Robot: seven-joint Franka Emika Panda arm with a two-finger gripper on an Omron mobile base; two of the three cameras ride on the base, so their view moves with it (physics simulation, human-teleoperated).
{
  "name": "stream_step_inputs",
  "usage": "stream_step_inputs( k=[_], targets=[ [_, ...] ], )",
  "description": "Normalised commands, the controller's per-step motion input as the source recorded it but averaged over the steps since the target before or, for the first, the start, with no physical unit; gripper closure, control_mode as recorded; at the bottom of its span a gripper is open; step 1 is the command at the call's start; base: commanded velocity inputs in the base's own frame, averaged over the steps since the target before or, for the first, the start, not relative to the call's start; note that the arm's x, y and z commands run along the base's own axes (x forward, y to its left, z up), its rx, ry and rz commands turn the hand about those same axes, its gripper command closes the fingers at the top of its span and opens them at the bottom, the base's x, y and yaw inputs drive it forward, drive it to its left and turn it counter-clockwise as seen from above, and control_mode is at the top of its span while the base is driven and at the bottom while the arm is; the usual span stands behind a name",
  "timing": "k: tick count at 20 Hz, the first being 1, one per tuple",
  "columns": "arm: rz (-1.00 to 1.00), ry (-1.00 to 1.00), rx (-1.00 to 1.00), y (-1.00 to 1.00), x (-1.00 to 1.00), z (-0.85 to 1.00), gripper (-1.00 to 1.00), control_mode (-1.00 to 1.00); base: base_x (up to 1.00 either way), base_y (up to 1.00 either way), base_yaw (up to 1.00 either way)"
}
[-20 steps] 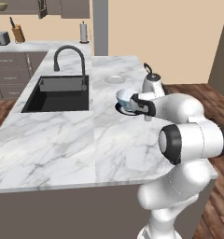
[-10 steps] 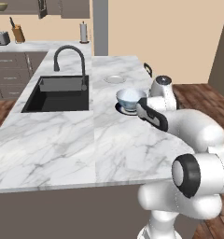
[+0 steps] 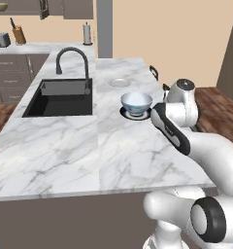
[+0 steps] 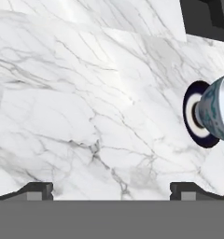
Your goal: Move the bowls from the cabinet to the plates on the dining table.
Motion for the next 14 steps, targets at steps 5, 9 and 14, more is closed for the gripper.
stream_step_inputs(
  k=[5, 9, 14],
  targets=[
    [0.0, 0.01, 0.05, 0.03, -0.47, 0.41, -1.0, -1.0, 0.0, 0.0, 0.0],
    [-0.03, 0.0, 0.04, 0.03, -0.36, 0.4, -1.0, -1.0, 0.0, 0.0, 0.0],
    [-0.11, 0.0, 0.05, 0.1, -0.26, 0.37, -1.0, -1.0, 0.0, 0.0, 0.0]
  ],
)
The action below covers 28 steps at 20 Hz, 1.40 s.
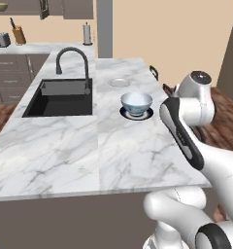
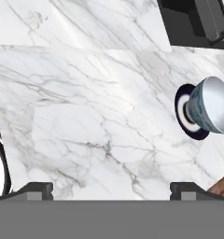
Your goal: Move the bowls from the cabinet to the plates on the dining table.
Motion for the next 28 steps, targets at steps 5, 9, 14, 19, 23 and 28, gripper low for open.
stream_step_inputs(
  k=[5, 9, 14, 19, 23, 28],
  targets=[
    [-0.16, -0.01, 0.08, 0.1, -0.28, 0.33, -1.0, -1.0, 0.0, 0.0, 0.0],
    [-0.15, -0.06, 0.12, 0.03, -0.34, 0.28, -1.0, -1.0, 0.0, 0.0, 0.0],
    [-0.14, -0.1, 0.13, 0.03, -0.42, 0.24, -1.0, -1.0, 0.0, 0.0, 0.0],
    [-0.14, -0.09, 0.13, 0.05, -0.39, 0.26, -1.0, -1.0, 0.0, 0.0, 0.0],
    [-0.14, -0.08, 0.1, 0.08, -0.29, 0.33, -1.0, -1.0, 0.0, 0.0, 0.0],
    [-0.12, -0.06, 0.08, 0.05, -0.24, 0.34, -1.0, -1.0, 0.0, 0.0, 0.0]
  ],
)
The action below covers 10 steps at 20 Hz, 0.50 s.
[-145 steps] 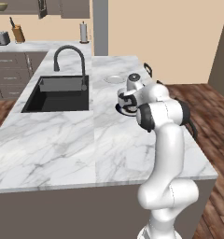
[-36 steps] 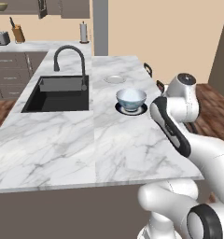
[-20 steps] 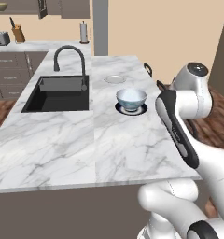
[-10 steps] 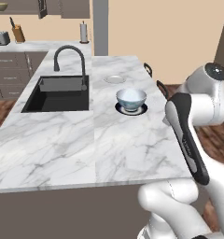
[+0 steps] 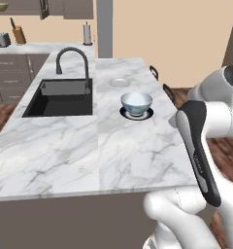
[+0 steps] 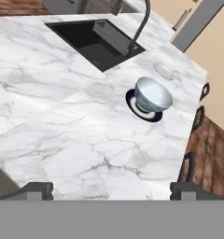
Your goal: Move the bowls from the cabinet to the plates on the dining table.
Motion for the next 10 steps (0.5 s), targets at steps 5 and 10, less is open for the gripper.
stream_step_inputs(
  k=[5, 10],
  targets=[
    [-0.07, -0.02, 0.05, 0.0, -0.22, 0.2, -1.0, -1.0, 0.0, 0.0, 0.0],
    [-0.06, -0.07, 0.03, 0.0, -0.32, 0.13, -1.0, -1.0, 0.0, 0.0, 0.0]
  ],
)
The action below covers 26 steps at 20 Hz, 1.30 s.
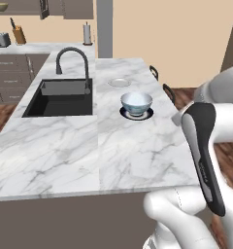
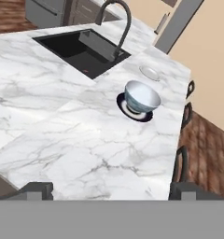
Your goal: Move the bowls from the cabinet to the plates on the dining table.
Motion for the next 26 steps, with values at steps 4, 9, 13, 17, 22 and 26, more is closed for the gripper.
stream_step_inputs(
  k=[4, 9, 13, 17, 22, 26],
  targets=[
    [-0.05, -0.1, 0.03, 0.04, -0.36, 0.11, -1.0, -1.0, 0.0, 0.0, 0.0],
    [-0.05, -0.09, 0.03, 0.06, -0.26, 0.16, -1.0, -1.0, 0.0, 0.0, 0.0],
    [-0.03, -0.1, 0.01, 0.0, -0.2, 0.25, -1.0, -1.0, 0.0, 0.0, 0.0],
    [-0.01, -0.1, 0.01, 0.0, -0.24, 0.27, -1.0, -1.0, 0.0, 0.0, 0.0],
    [-0.02, -0.05, 0.01, 0.0, -0.16, 0.22, -1.0, -1.0, 0.0, 0.0, 0.0],
    [0.0, -0.01, 0.0, 0.0, -0.12, 0.08, -1.0, 1.0, -0.05, 0.0, 0.0]
  ],
)
